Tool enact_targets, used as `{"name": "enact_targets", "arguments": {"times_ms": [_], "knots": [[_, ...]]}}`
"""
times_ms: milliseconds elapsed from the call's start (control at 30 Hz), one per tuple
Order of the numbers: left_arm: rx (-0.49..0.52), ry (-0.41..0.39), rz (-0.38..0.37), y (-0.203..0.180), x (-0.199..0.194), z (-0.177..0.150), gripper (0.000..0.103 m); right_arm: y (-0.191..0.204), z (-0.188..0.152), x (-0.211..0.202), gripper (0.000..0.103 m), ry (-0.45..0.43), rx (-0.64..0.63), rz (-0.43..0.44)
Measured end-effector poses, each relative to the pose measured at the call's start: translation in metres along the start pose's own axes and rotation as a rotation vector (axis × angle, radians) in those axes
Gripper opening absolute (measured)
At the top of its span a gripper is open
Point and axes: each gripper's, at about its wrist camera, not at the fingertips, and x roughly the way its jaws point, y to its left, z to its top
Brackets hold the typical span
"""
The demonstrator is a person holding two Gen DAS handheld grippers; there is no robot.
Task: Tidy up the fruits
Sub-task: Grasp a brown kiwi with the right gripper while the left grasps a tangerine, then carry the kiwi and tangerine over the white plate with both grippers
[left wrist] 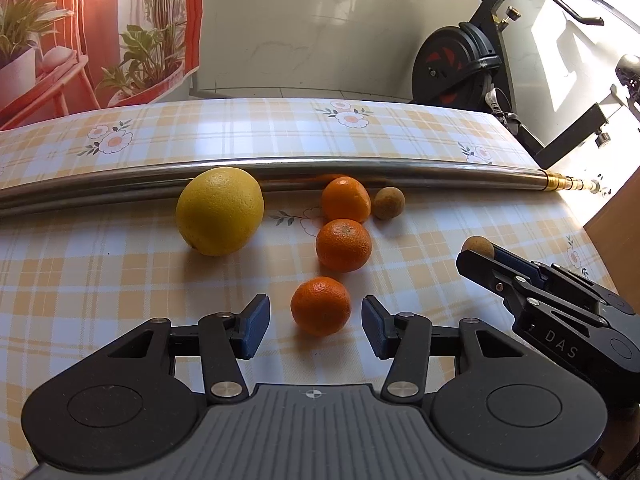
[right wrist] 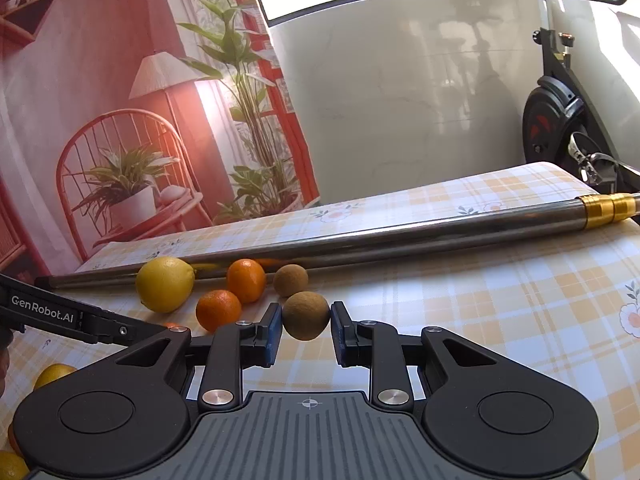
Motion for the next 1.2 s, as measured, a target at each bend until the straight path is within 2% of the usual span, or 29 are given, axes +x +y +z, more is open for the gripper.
{"name": "enact_targets", "arguments": {"times_ms": [100, 133, 233, 400, 533, 833, 933, 1067, 1200], "knots": [[0.008, 0.009, -0.006, -0.002, 0.004, 0.0, 0.045, 0.002, 0.001, 0.003, 0.024, 0.014, -0.013, 0.0], [0.008, 0.013, -0.012, -0.002, 0.006, 0.001, 0.036, 0.002, 0.0, 0.003, 0.024, 0.013, -0.015, 0.003], [0.003, -0.001, -0.023, -0.002, 0.004, 0.0, 0.035, 0.002, 0.0, 0.002, 0.024, 0.006, -0.009, 0.008], [0.011, -0.046, -0.083, -0.004, -0.016, -0.006, 0.035, 0.003, 0.0, 0.001, 0.024, 0.002, -0.01, 0.012], [0.044, -0.089, -0.091, -0.002, -0.05, -0.016, 0.035, 0.002, -0.001, 0.0, 0.024, -0.001, -0.008, 0.017], [0.03, -0.142, -0.114, 0.02, -0.117, -0.059, 0.035, 0.003, -0.002, -0.004, 0.024, 0.01, 0.011, 0.008], [0.021, -0.127, -0.128, 0.021, -0.121, -0.073, 0.035, 0.004, -0.006, -0.012, 0.024, 0.016, 0.022, 0.012], [0.032, -0.123, -0.107, 0.017, -0.118, -0.084, 0.035, 0.009, -0.016, -0.027, 0.024, 0.036, 0.075, 0.033], [-0.018, -0.115, -0.158, 0.022, -0.116, -0.093, 0.035, 0.023, -0.021, -0.048, 0.024, 0.029, 0.078, 0.06]]}}
